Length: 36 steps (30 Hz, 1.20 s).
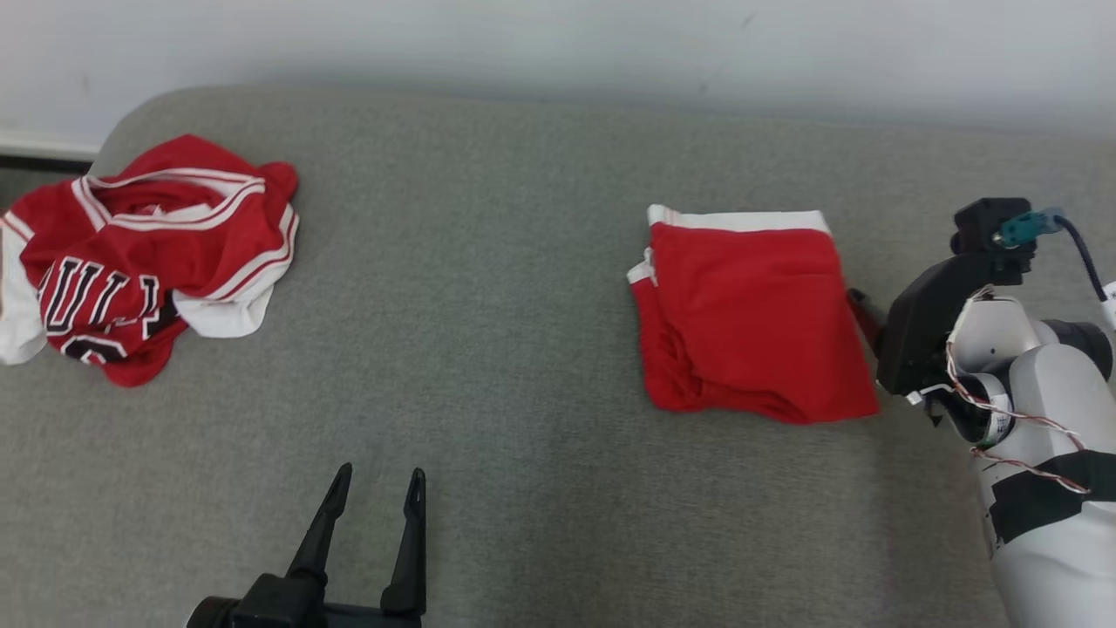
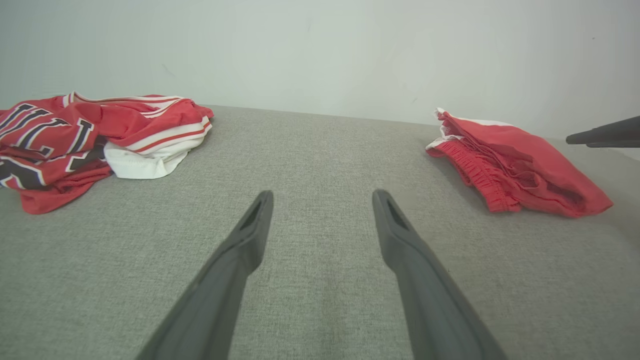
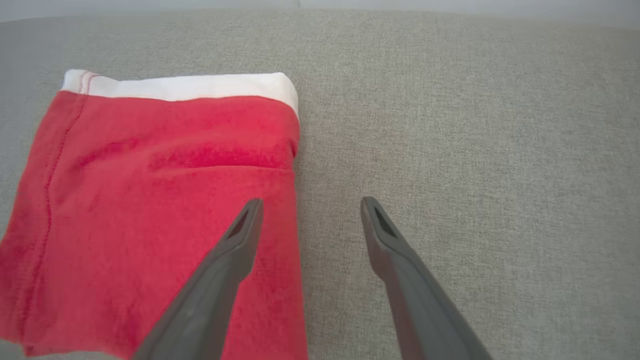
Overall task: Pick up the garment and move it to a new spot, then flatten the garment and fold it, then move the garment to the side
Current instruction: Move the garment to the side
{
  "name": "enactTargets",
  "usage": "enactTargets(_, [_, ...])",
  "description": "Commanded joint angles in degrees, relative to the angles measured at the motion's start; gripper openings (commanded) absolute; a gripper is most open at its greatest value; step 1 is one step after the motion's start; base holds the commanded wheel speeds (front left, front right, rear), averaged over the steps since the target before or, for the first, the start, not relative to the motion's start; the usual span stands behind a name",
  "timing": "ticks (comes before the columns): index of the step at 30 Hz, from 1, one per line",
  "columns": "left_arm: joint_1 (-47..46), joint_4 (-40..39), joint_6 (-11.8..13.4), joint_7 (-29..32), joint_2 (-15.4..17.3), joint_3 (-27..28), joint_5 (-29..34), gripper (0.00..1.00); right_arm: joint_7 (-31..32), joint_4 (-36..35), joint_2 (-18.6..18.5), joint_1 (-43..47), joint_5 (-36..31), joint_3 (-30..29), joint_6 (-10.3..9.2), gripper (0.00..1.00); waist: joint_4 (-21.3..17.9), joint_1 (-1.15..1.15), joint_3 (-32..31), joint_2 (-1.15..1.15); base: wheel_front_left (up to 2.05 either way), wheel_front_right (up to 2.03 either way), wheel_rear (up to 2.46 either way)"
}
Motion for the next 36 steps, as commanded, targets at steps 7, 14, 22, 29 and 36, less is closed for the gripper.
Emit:
enactTargets(7, [-2.0, -0.3, 0.9, -0.2, -0.1, -1.0, -0.8, 1.0, -1.9, 5.1, 3.2, -1.8, -2.2, -2.7, -0.14, 1.0, 5.0, -0.01, 5.2, -0.01, 0.0, 0.0, 0.0])
enactTargets(14, [-2.9, -0.1, 1.0, -0.2, -0.1, -1.0, -0.7, 1.0, 0.8, 10.7, 4.0, -0.5, -4.5, -1.4, -0.15, 0.49, 4.4, -0.01, 6.0, -0.01, 0.0, 0.0, 0.0])
enactTargets(22, [-3.1, -0.1, 0.9, -0.2, 0.0, -0.6, 0.2, 1.0, 1.6, 10.6, 1.4, -2.1, -5.2, 3.2, -0.19, 0.0, 0.9, -0.01, 4.8, -0.01, 0.0, 0.0, 0.0])
enactTargets(29, [-2.6, -0.6, 0.3, -0.2, 0.0, 0.7, 1.6, 1.0, 2.6, 7.4, -3.1, -4.2, -3.1, 11.2, -0.17, 0.0, -4.3, -0.01, 3.3, -0.01, 0.0, 0.0, 0.0])
enactTargets(36, [-2.1, -1.8, -0.4, -0.2, 0.0, 1.7, 2.9, 1.0, 2.8, 3.1, -8.8, -5.3, -0.7, 19.5, -0.15, 0.0, -10.6, -0.01, 3.1, -0.01, 0.0, 0.0, 0.0])
